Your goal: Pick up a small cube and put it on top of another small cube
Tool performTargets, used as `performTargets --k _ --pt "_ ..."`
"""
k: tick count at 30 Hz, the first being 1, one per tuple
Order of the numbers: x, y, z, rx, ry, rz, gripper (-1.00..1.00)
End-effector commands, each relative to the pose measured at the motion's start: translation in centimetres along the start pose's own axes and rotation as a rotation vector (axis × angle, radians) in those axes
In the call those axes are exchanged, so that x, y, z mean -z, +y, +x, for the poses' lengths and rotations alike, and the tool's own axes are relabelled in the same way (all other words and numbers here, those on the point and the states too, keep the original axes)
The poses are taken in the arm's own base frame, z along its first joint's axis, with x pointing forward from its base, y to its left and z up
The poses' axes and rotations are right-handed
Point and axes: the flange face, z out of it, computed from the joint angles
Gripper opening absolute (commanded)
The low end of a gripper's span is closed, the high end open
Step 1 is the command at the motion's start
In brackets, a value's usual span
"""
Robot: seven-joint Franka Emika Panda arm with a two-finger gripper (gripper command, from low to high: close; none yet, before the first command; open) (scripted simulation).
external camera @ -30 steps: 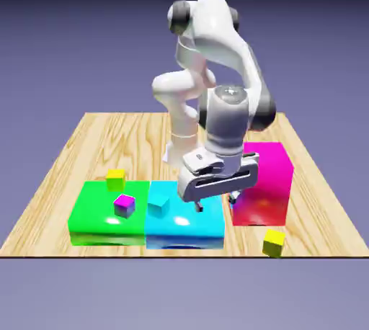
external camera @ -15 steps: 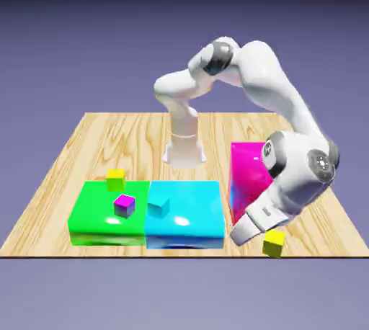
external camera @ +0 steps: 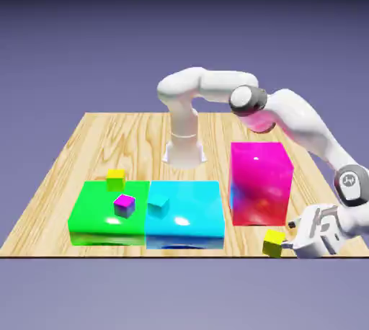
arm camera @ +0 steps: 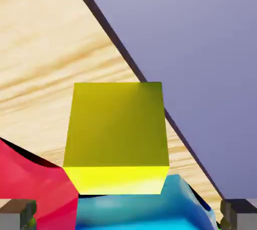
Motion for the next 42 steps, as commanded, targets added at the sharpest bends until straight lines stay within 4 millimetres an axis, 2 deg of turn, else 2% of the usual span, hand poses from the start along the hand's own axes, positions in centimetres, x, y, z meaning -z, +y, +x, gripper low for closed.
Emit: performTargets --k 1,9,10,11,22,27,30,33,38,42 --pt "-0.5 -0.1 0.2 0.0 0.0 0.0 0.0" --pt "-4.9 -0.9 0.7 0.0 0.0 -0.001 0.0" --pt "-4.9 -0.9 0.7 0.0 0.0 -0.001 -1.0" --pt "-4.9 -0.9 0.7 0.0 0.0 -0.001 -1.0" --pt "1.2 0.3 -0.5 0.0 0.0 -0.001 -1.0" --pt "-4.5 14.0 0.9 -0.198 -0.154 0.179 -1.0" --pt "-9.0 21.4 0.4 -0.31 -0.251 0.284 -1.0" --pt "-14.1 27.9 -1.0 -0.416 -0.351 0.388 -1.0" --pt "-23.3 36.7 -5.3 -0.577 -0.522 0.556 -1.0" --pt "-30.8 41.6 -10.1 -0.692 -0.662 0.689 -1.0"
